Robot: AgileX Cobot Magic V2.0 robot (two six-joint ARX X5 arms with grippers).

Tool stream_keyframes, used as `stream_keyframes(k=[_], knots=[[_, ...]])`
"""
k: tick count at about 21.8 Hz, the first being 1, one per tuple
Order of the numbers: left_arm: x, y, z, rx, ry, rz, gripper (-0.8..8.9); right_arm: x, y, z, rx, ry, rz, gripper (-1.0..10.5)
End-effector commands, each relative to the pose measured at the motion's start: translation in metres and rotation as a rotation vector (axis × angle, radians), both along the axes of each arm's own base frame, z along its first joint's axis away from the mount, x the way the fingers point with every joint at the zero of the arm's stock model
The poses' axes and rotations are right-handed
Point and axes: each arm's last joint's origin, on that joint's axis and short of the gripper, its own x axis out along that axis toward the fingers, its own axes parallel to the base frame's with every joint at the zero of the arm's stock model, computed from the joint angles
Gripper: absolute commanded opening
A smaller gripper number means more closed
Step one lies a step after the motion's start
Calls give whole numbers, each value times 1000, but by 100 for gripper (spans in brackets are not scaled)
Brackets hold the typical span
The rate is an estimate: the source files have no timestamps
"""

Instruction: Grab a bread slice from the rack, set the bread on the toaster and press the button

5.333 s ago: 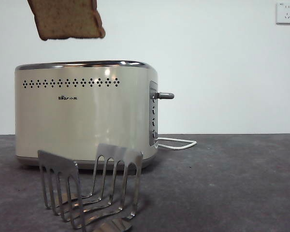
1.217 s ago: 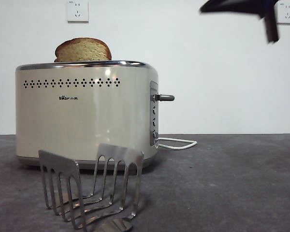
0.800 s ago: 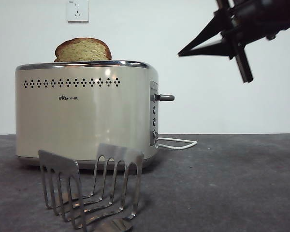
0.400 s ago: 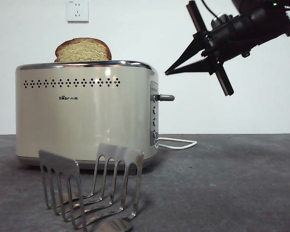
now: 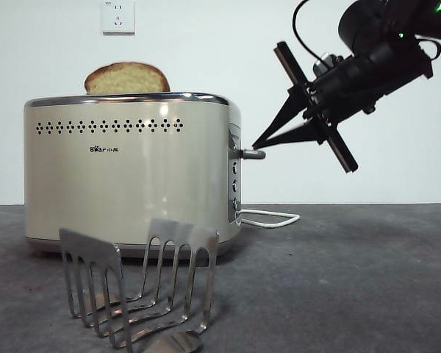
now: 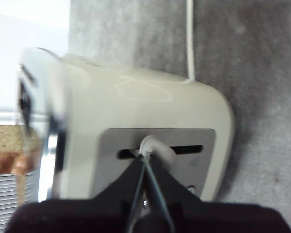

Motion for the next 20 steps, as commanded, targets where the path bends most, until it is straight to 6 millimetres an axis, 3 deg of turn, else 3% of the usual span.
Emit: stream_keyframes(k=[1,20], knots=[[2,-2,-1,-5,13,2,-8,4,2,-15,-21,38,5,-8],[3,-2,-1,-4,14,2,-8,6,3,-89,-180,291,-6,-8]])
